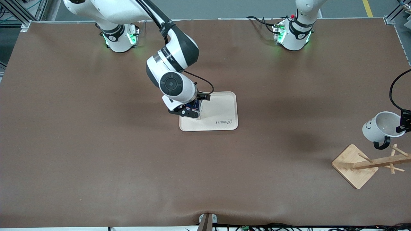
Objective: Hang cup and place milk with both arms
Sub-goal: 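Grasp the milk carton with the right gripper while the left gripper lowers mug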
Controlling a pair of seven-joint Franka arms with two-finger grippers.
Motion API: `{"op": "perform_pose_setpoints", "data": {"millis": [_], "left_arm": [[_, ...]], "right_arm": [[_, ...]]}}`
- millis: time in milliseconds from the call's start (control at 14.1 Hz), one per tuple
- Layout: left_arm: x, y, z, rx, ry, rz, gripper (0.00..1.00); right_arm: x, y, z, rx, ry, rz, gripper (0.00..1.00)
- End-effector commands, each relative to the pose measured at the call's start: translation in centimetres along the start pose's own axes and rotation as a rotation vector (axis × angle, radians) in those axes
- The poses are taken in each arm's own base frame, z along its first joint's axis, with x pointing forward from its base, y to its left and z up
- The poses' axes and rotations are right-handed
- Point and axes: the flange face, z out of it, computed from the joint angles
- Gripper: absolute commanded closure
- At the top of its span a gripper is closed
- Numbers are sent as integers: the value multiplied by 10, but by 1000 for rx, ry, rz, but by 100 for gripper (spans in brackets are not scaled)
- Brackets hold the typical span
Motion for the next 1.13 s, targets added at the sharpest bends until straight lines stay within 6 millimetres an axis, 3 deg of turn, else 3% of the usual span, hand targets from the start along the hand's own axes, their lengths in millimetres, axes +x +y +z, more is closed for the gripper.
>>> {"op": "perform_pose_setpoints", "data": {"millis": [0,71,213,283,354,496,709,992,1063], "left_arm": [[-3,-11,-7,4,23,0,100],[-3,-14,-3,1,24,-3,100],[-6,-21,0,5,26,-13,100],[-9,-26,0,9,26,-22,100],[-9,-26,0,10,29,-20,100],[-12,-31,1,14,27,-29,100],[-17,-41,7,6,25,-33,100],[-22,-50,8,7,30,-48,100],[-21,-48,7,7,32,-63,68]], "right_arm": [[4,2,1,-34,45,5,0],[10,7,-5,-28,48,16,0],[18,13,-11,2,28,41,52],[16,13,-10,11,1,40,85],[9,11,-8,11,-47,48,100],[3,8,-12,30,-81,67,100],[5,11,-41,50,-69,65,100],[34,70,-124,51,-95,136,100],[42,90,-140,36,-105,156,100]]}}
